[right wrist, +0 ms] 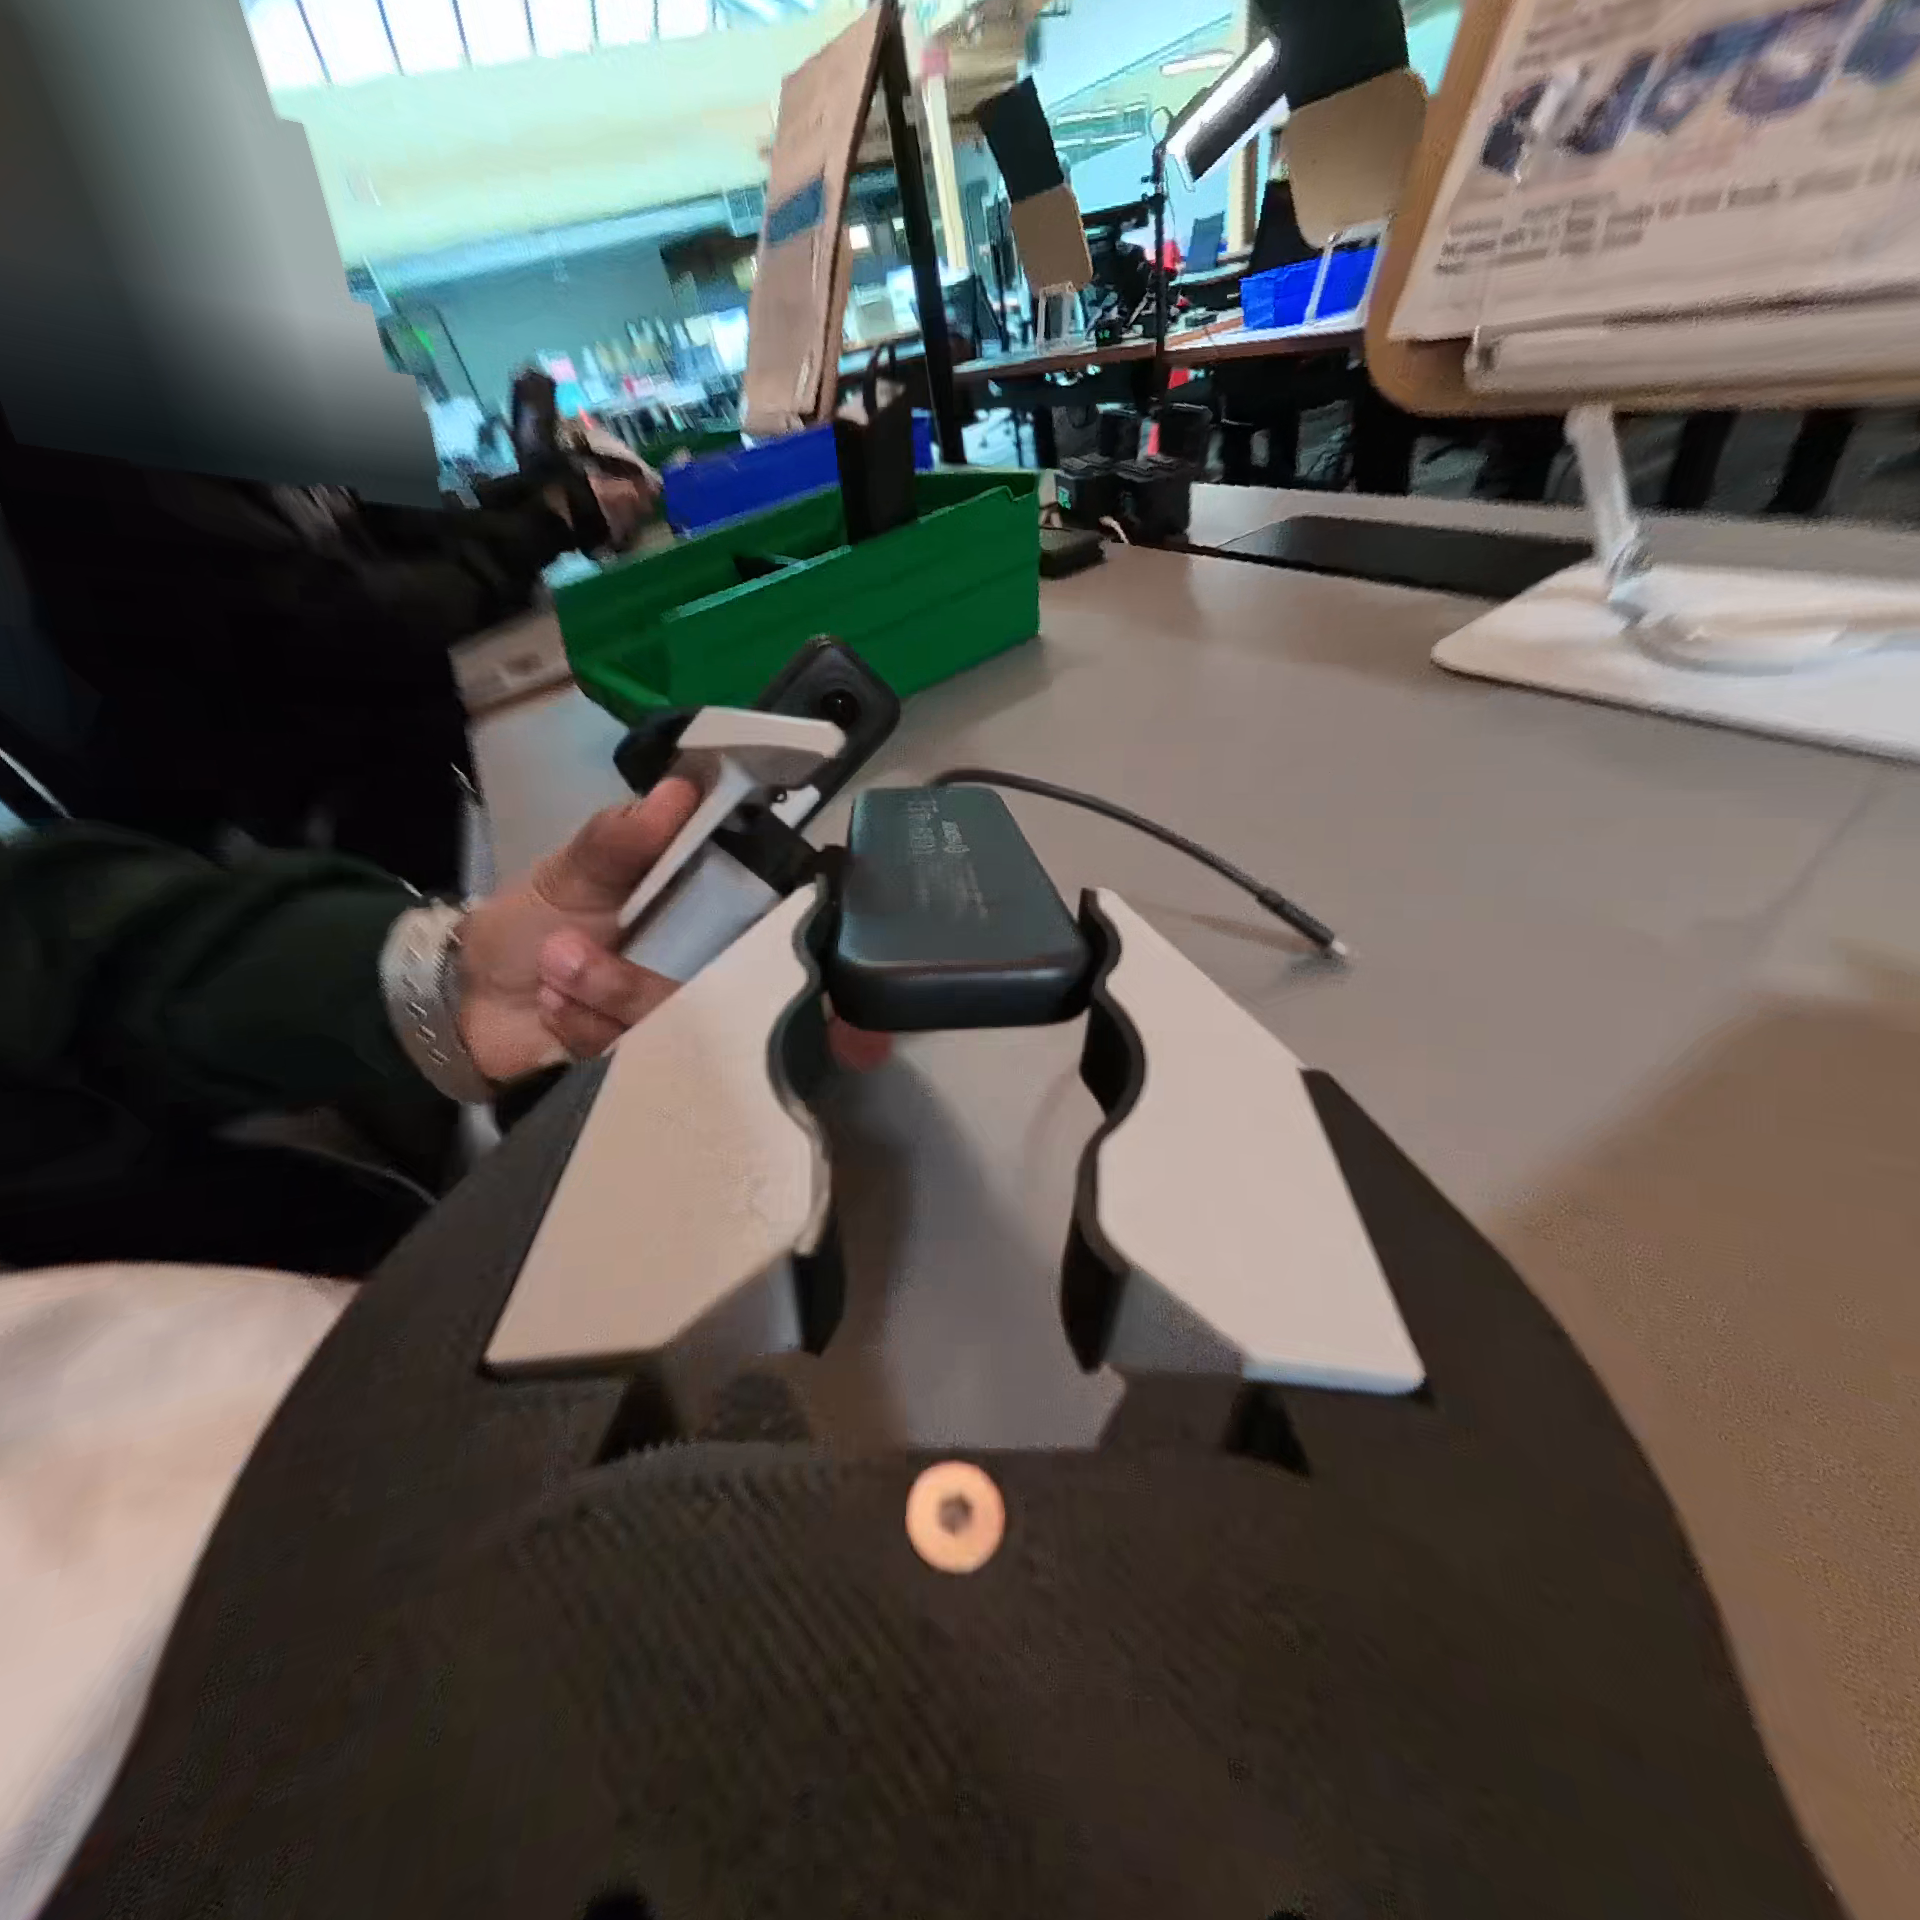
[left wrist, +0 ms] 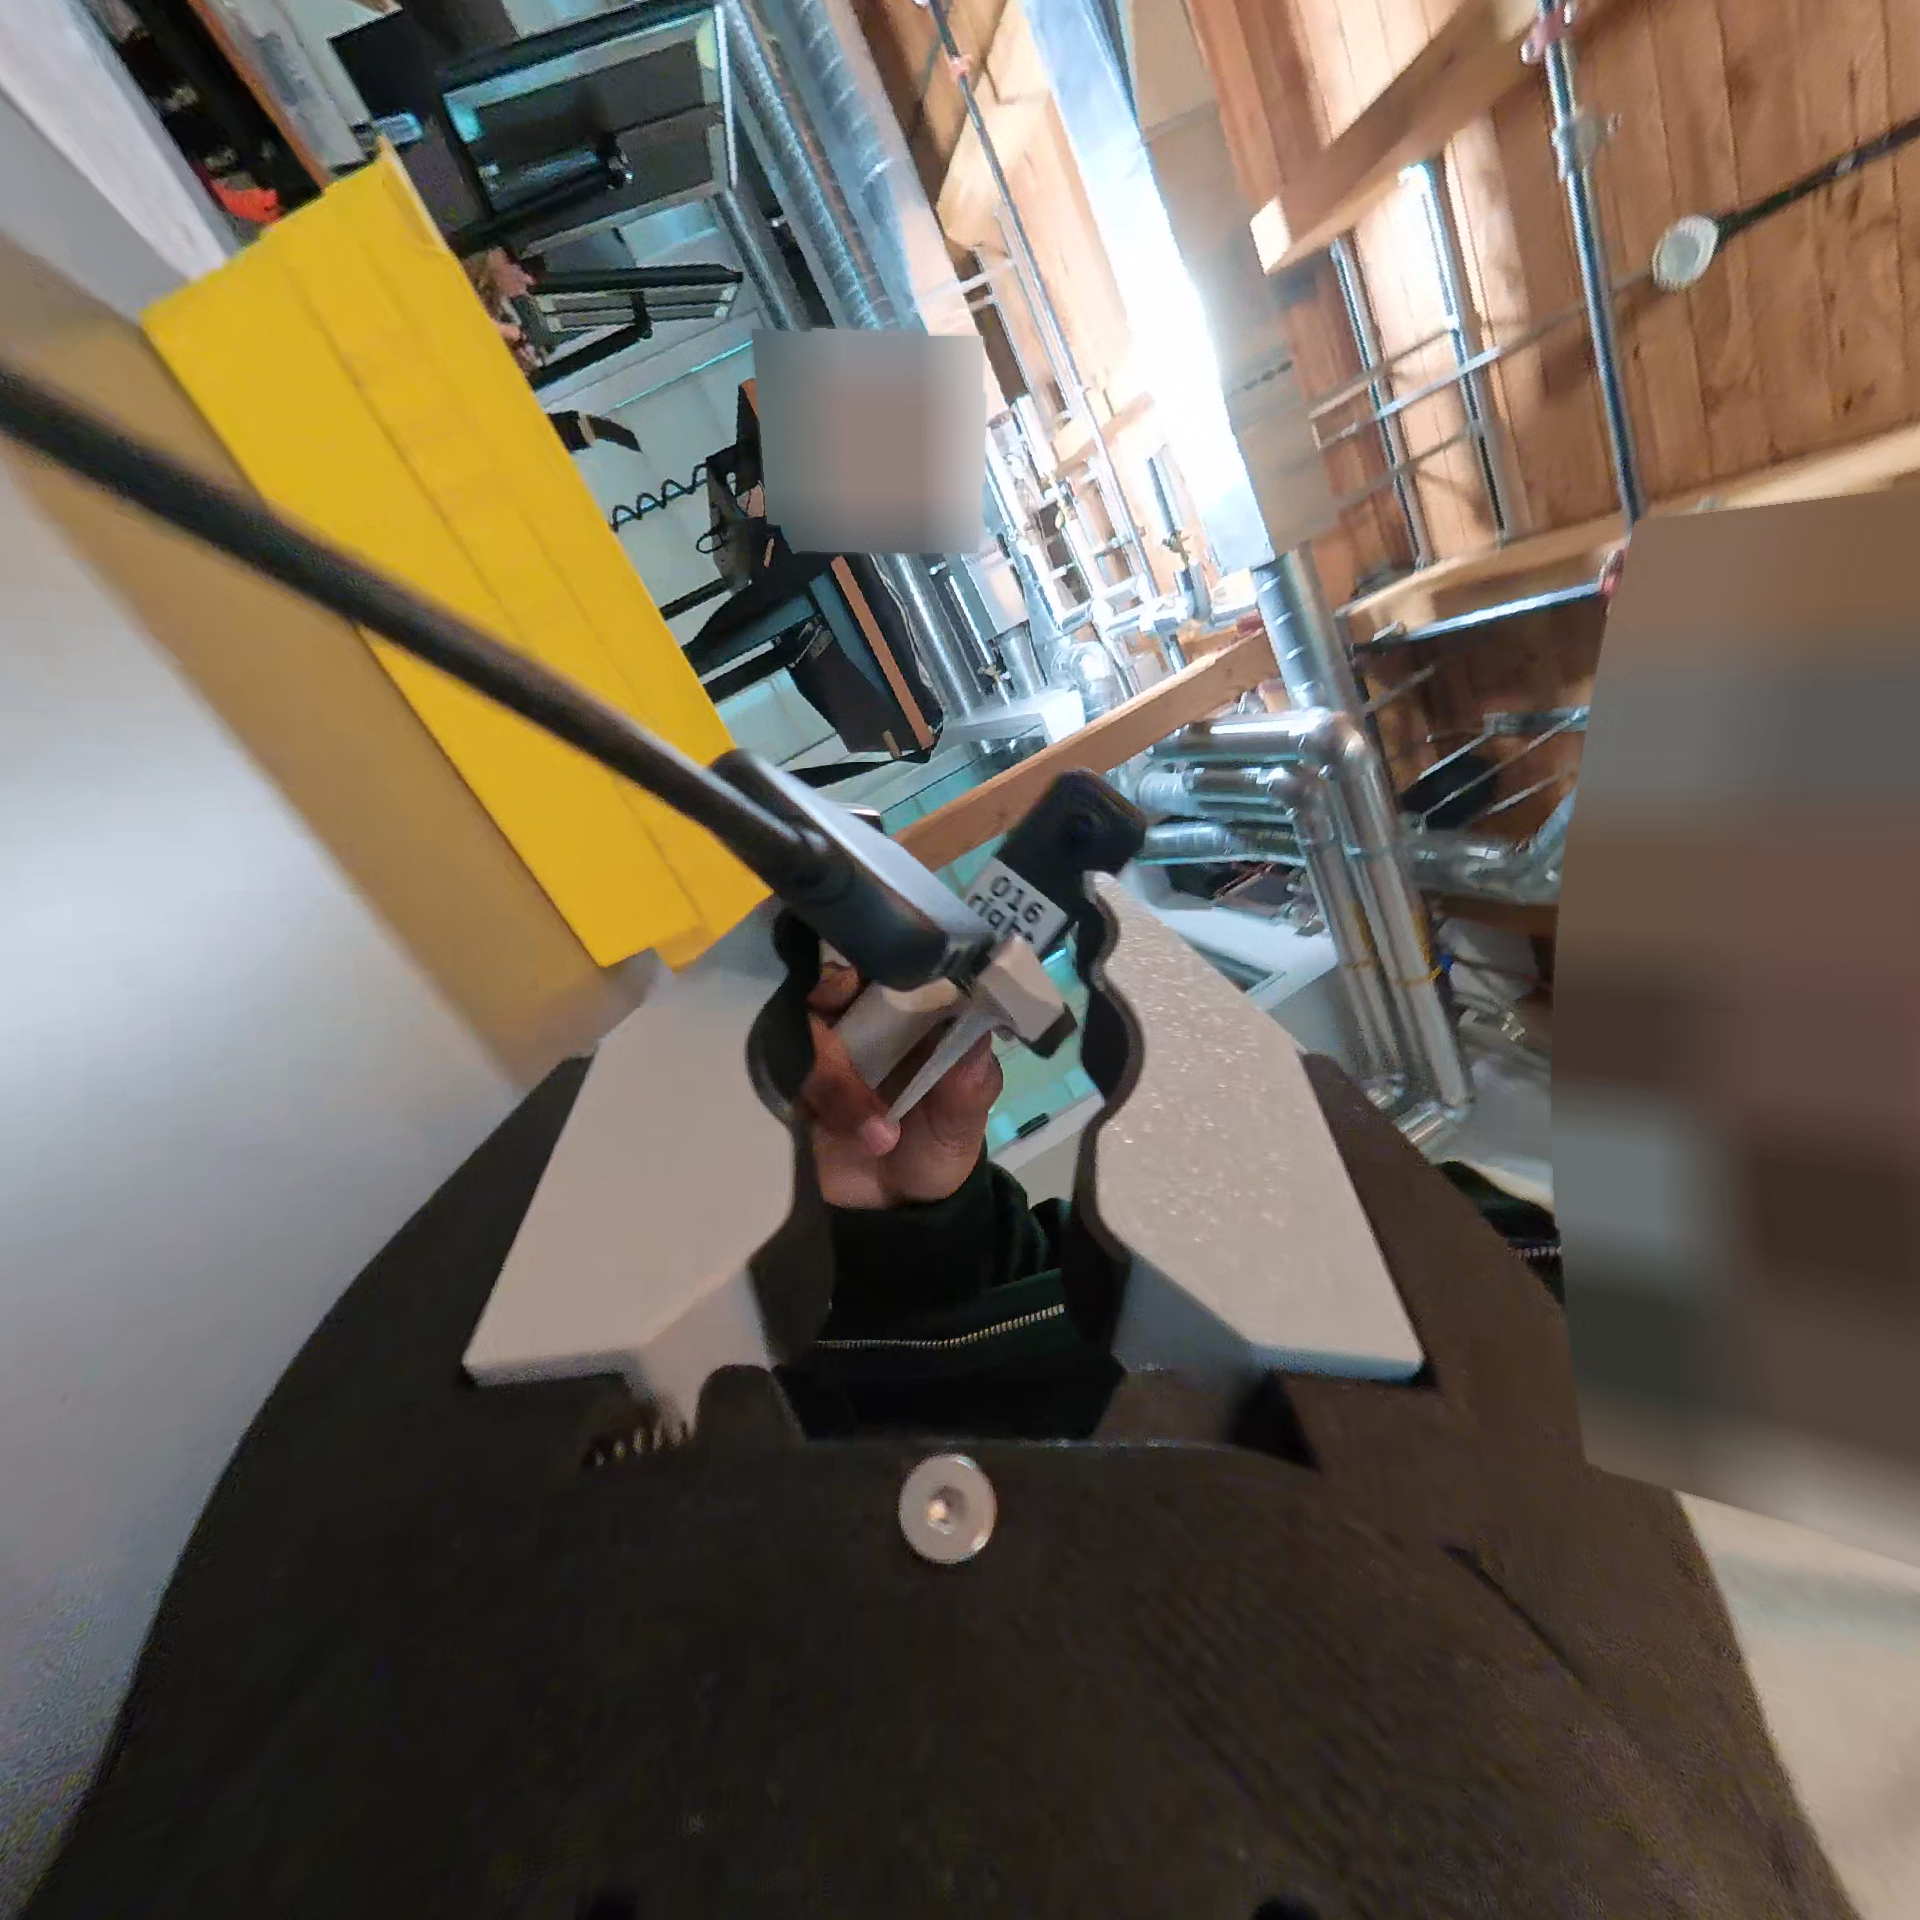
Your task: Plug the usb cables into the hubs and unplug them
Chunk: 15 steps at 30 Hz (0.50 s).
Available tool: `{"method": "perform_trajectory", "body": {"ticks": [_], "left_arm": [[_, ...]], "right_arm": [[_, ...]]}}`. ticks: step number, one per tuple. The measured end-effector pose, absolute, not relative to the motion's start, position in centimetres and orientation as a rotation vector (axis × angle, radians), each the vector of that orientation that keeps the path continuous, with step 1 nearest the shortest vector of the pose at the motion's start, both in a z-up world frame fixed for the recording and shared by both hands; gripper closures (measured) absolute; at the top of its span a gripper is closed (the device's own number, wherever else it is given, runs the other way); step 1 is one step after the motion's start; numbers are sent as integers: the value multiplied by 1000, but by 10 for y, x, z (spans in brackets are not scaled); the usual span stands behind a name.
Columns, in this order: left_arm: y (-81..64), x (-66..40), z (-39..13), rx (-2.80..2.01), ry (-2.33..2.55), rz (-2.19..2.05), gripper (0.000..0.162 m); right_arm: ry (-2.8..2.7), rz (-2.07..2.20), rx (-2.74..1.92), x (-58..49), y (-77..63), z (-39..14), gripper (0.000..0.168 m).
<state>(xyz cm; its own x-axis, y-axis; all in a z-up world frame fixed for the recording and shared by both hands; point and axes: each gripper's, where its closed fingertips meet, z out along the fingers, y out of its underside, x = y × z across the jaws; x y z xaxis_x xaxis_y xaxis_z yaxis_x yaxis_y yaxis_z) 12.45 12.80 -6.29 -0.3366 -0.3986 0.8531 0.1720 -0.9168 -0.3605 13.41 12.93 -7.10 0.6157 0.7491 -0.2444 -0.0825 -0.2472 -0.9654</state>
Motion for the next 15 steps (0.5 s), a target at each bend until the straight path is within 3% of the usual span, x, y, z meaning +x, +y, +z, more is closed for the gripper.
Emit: {"method": "perform_trajectory", "body": {"ticks": [2,4,12,15], "left_arm": [[122,126,-57,-1527,383,-2254,99],[118,128,-54,-1508,492,-2146,95],[126,129,-67,-1443,794,-1403,132],[135,125,-65,-1455,724,-1386,121]], "right_arm": [[-446,1008,-1656,140,132,-70,122],[-358,1126,-1648,143,133,-68,122],[-201,1467,-1550,140,126,-55,122],[-227,1517,-1511,136,120,-49,123]]}}
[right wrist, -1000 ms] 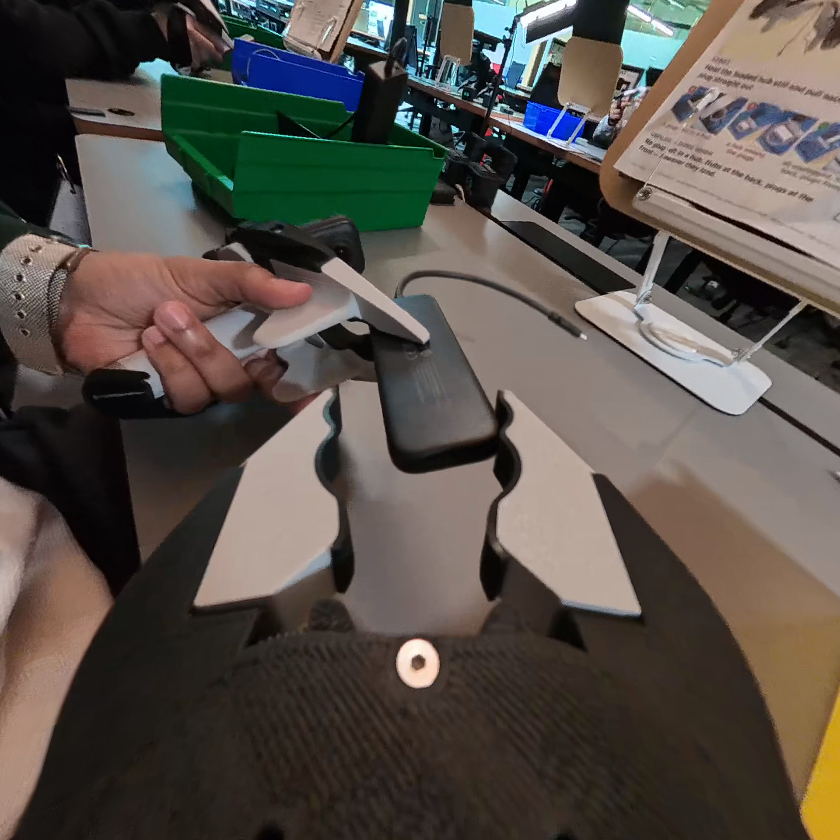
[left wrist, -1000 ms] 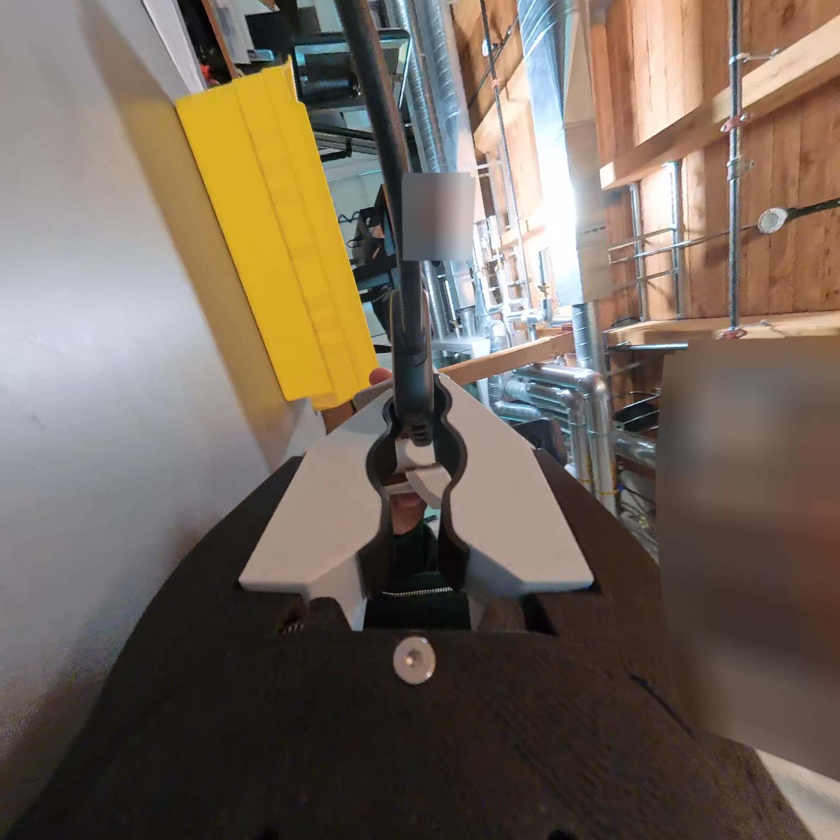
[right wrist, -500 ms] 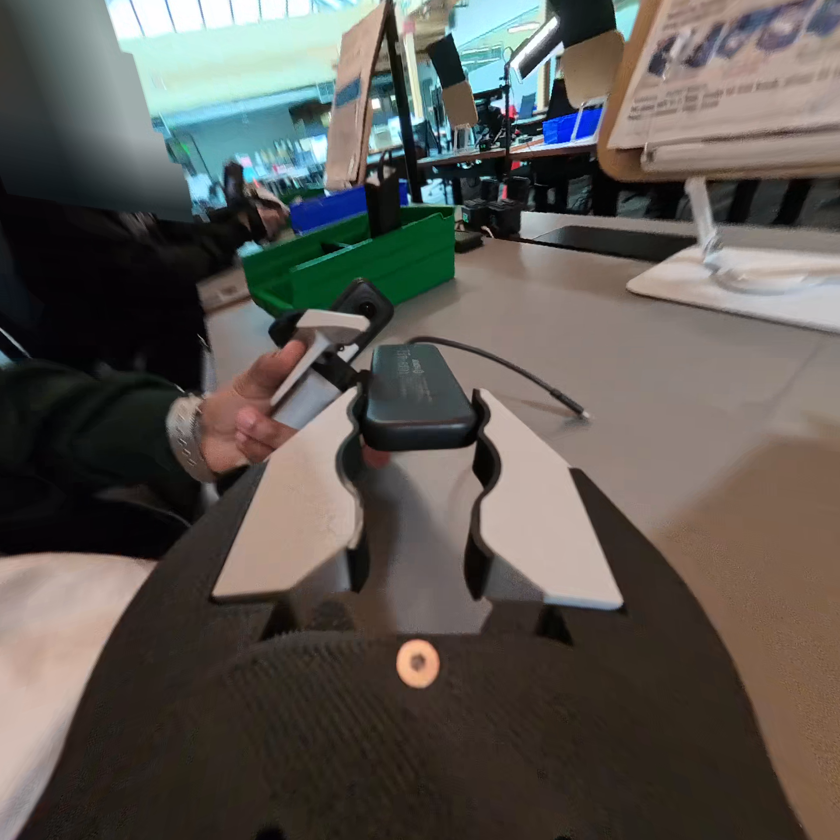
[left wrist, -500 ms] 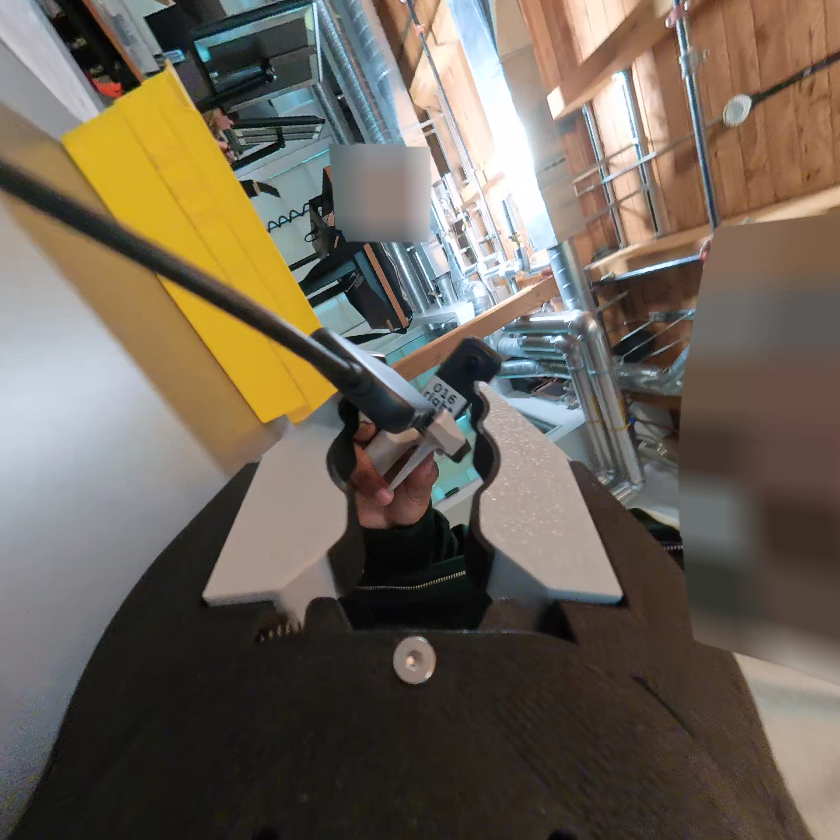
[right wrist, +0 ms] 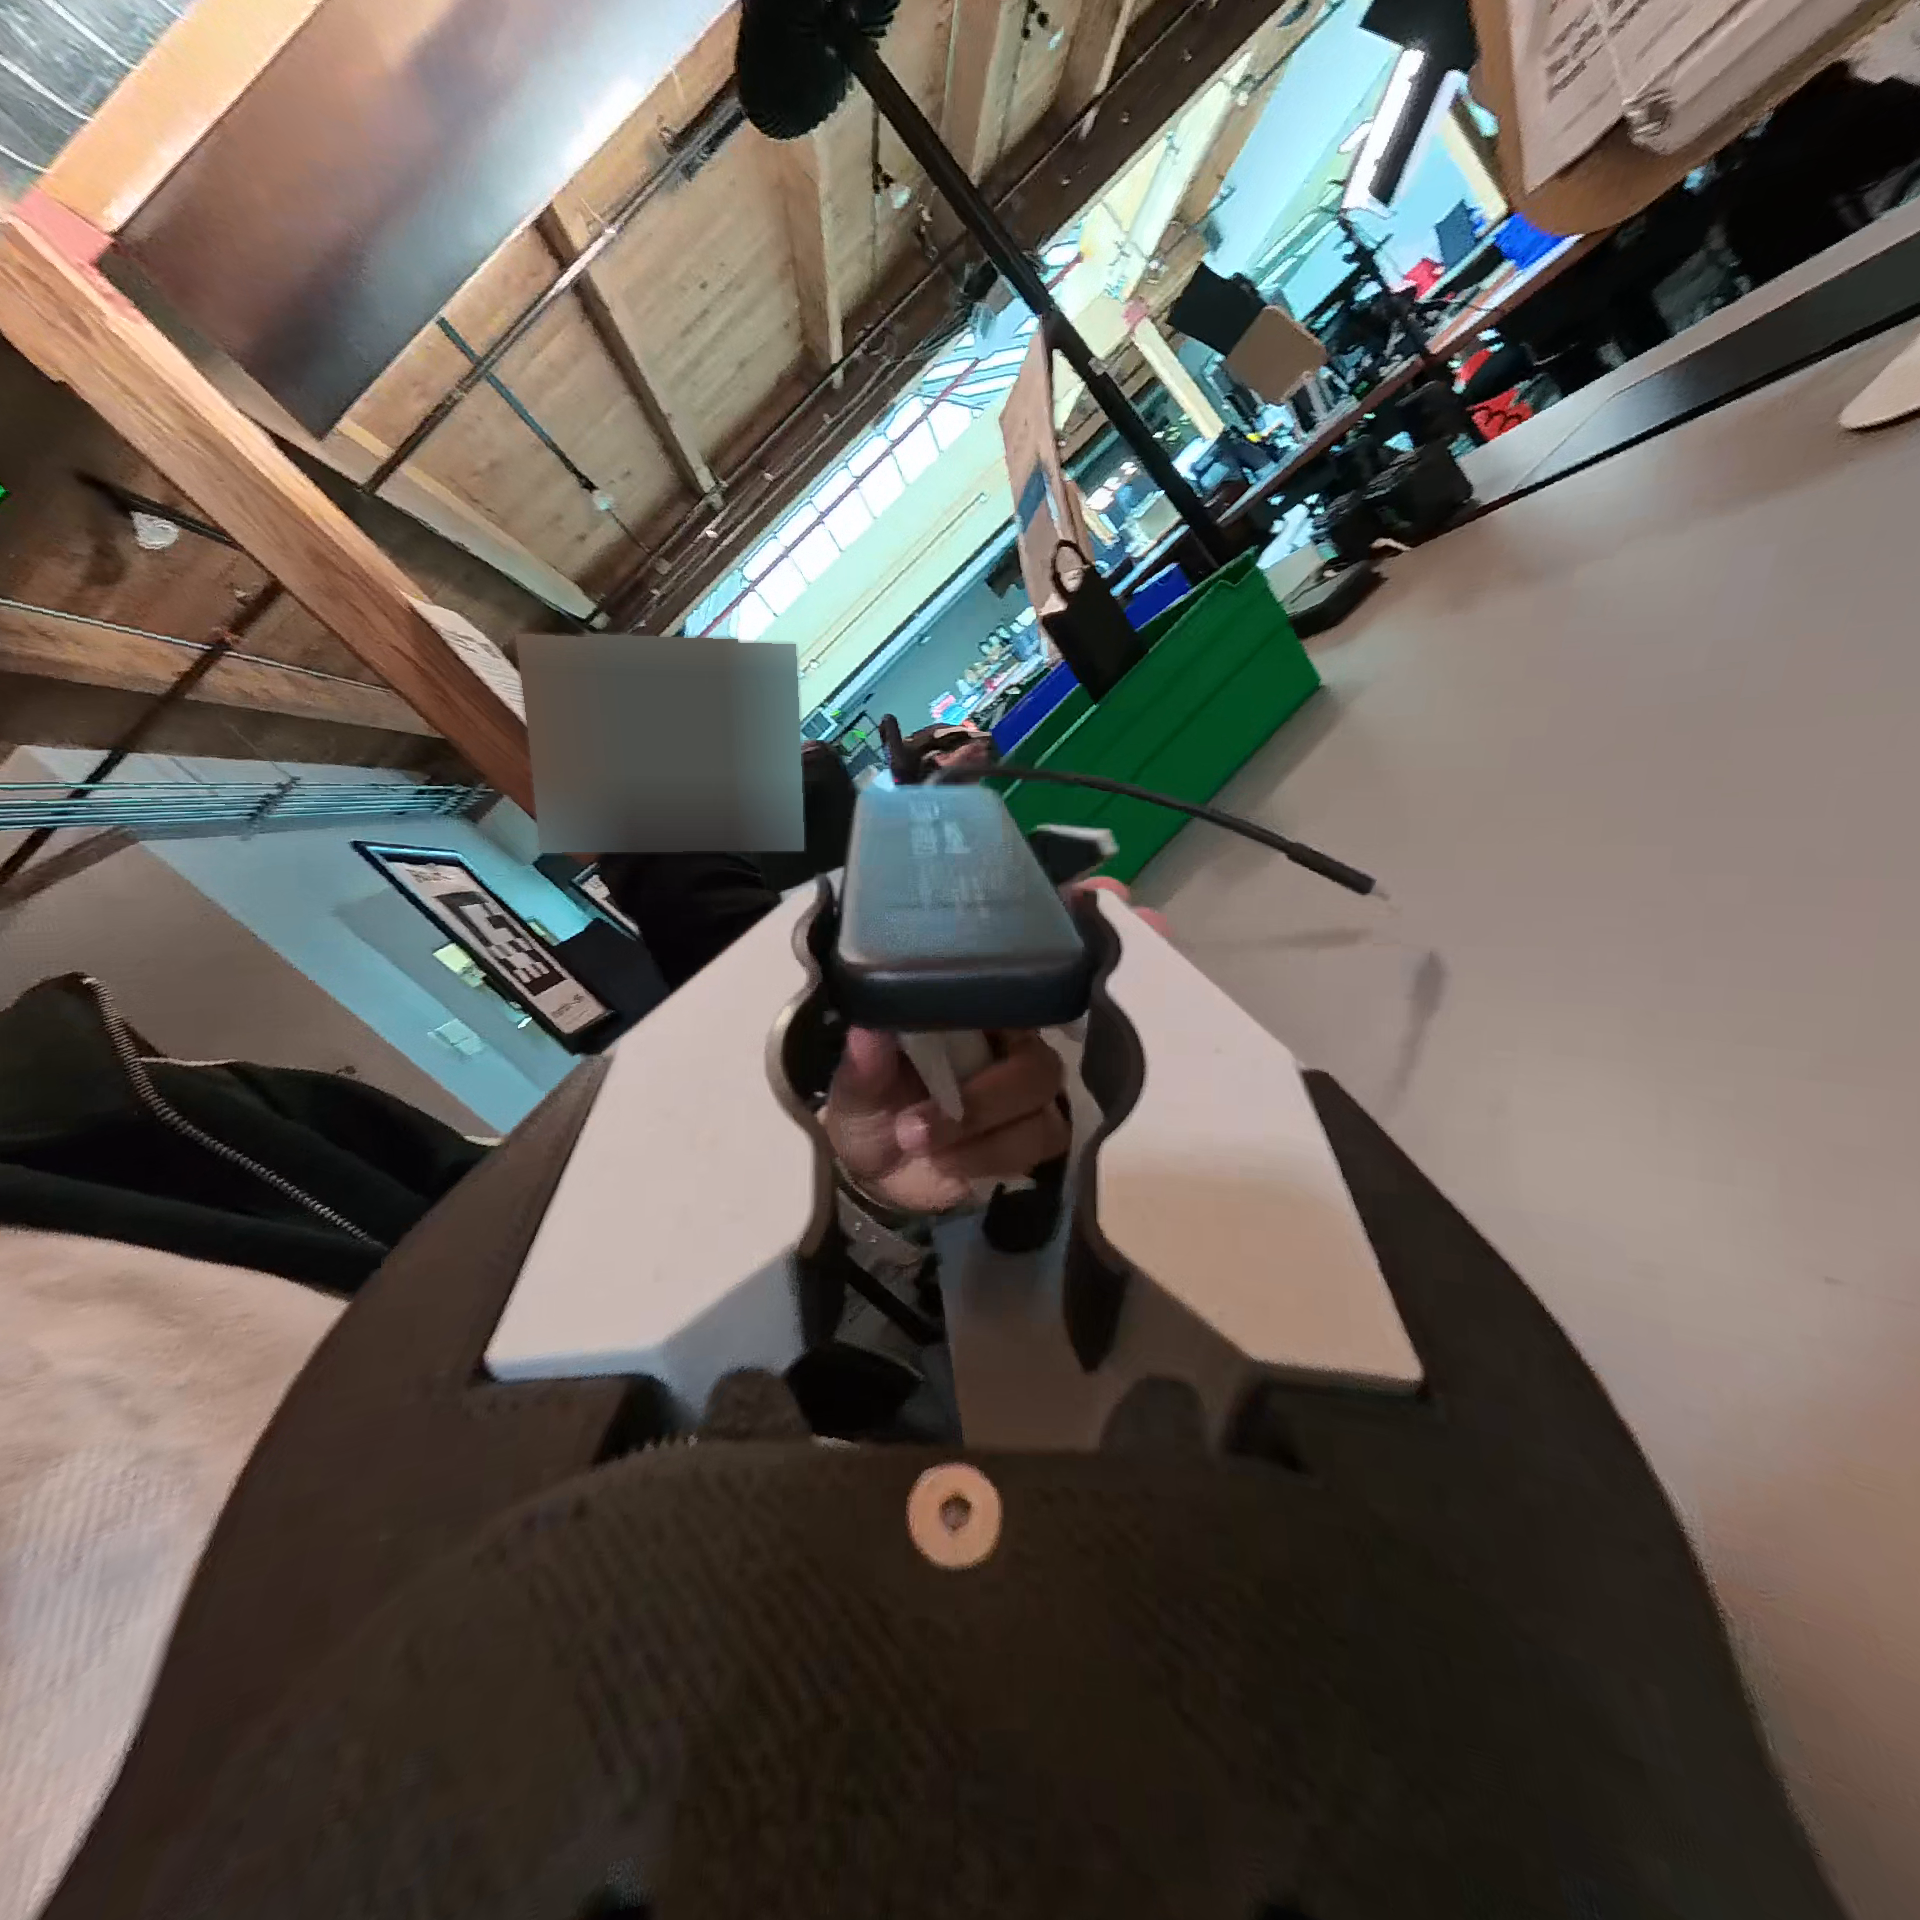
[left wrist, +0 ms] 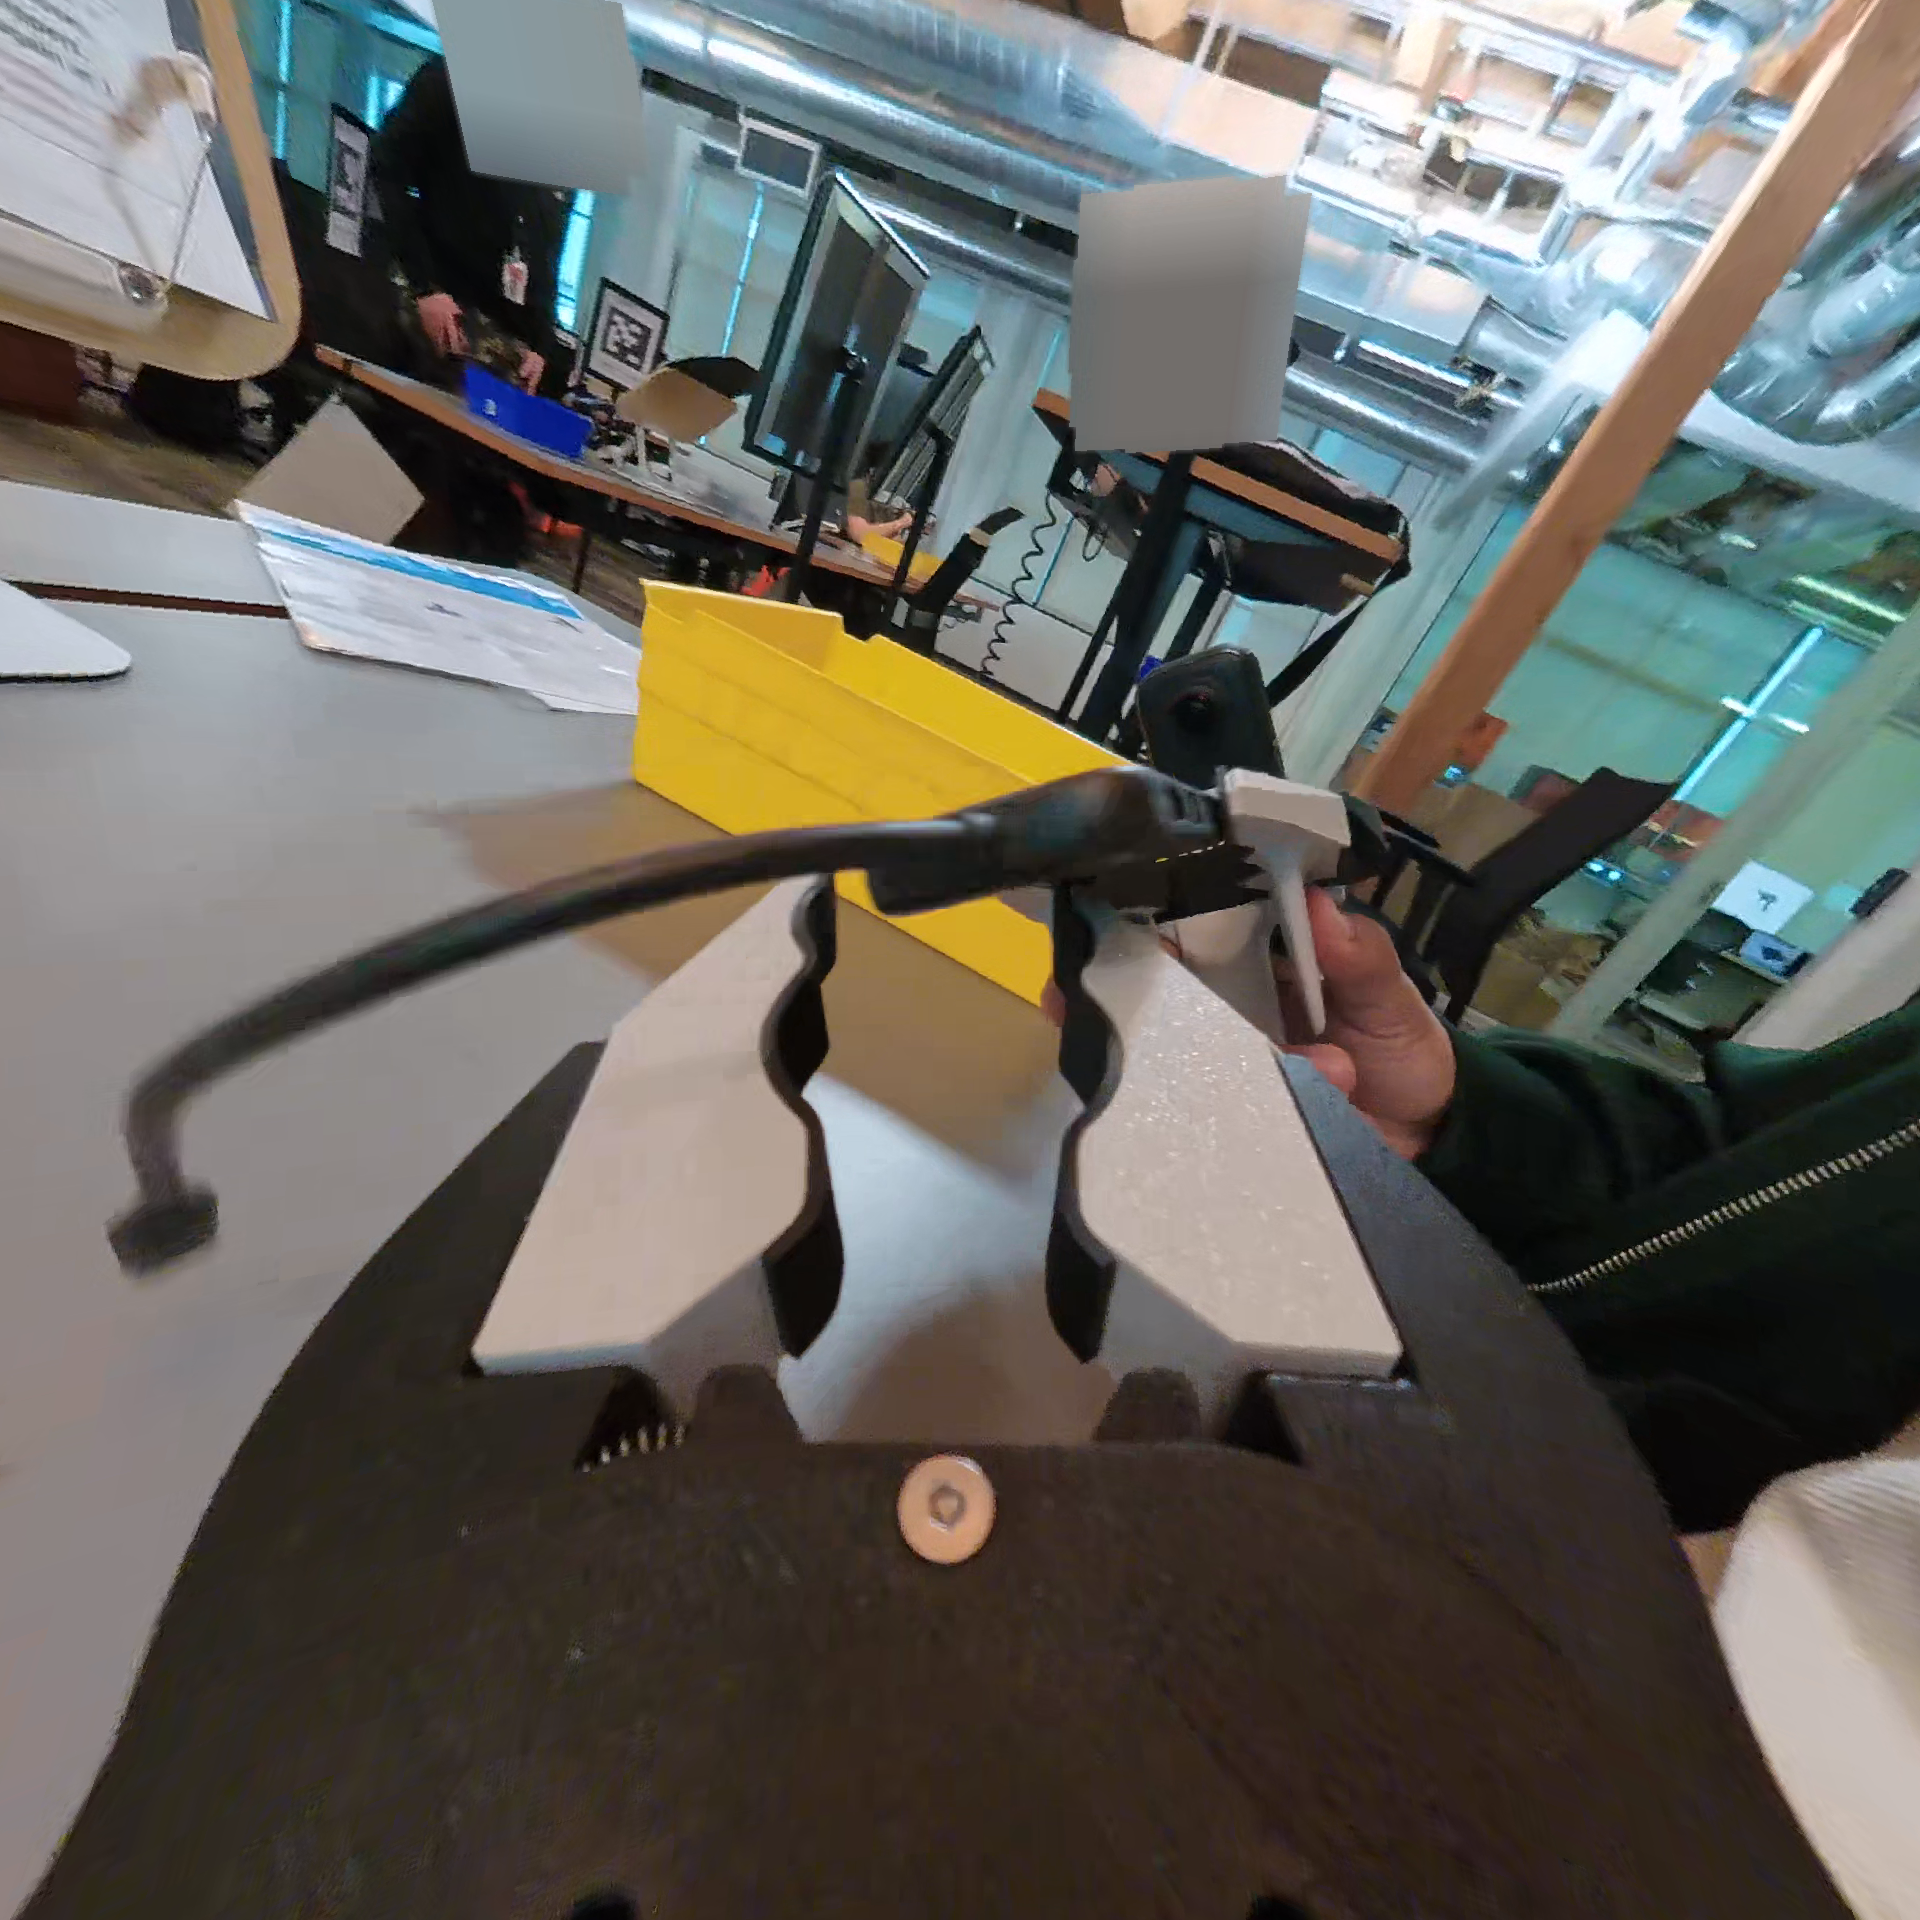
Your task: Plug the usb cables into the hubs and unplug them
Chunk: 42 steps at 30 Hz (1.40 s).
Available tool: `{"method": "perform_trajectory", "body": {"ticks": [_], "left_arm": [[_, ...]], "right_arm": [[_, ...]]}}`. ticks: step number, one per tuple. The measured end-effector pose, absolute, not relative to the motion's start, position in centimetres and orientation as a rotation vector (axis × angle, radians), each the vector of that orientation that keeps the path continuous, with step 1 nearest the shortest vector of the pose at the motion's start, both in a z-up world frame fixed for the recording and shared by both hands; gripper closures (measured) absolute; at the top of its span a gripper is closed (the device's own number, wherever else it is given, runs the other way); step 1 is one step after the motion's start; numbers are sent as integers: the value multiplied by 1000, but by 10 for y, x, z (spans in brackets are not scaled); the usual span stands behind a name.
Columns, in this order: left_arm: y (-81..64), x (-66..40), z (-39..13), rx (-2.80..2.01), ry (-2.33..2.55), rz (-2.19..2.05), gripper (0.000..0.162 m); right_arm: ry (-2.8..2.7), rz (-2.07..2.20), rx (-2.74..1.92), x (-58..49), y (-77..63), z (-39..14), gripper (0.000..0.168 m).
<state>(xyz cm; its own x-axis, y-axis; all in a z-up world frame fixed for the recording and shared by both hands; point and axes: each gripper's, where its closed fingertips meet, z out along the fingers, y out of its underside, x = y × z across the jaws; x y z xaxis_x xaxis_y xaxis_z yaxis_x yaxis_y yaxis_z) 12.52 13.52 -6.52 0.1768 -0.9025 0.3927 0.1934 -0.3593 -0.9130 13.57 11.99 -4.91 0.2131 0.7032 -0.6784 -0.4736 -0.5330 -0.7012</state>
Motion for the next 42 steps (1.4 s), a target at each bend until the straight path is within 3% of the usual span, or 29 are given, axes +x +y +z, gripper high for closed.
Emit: {"method": "perform_trajectory", "body": {"ticks": [3,11,15,17,23,25,26,38,40,42], "left_arm": [[133,122,-60,-1432,715,-1466,114],[110,114,-33,-1236,736,-1672,125],[95,109,-21,-1127,757,-1770,124],[93,106,-15,-1095,727,-1808,117],[97,107,-20,-1139,737,-1805,124],[99,104,-21,-1155,714,-1847,151],[102,104,-23,-1180,699,-1861,153],[110,106,-31,-1257,676,-1932,155],[108,109,-33,-1273,698,-1947,155],[105,112,-37,-1293,712,-1971,152]], "right_arm": [[-240,1554,-1483,132,116,-45,122],[-179,1875,-1413,121,103,-38,122],[-214,1935,-1417,113,95,-36,122],[-196,1950,-1480,108,97,-47,122],[-148,1948,-1517,105,99,-55,122],[-166,1892,-1538,106,101,-58,125],[-183,1842,-1546,107,103,-60,137],[-645,1356,-1638,90,87,-72,123],[-721,1267,-1681,85,84,-82,128],[-787,1163,-1716,83,84,-92,149]]}}
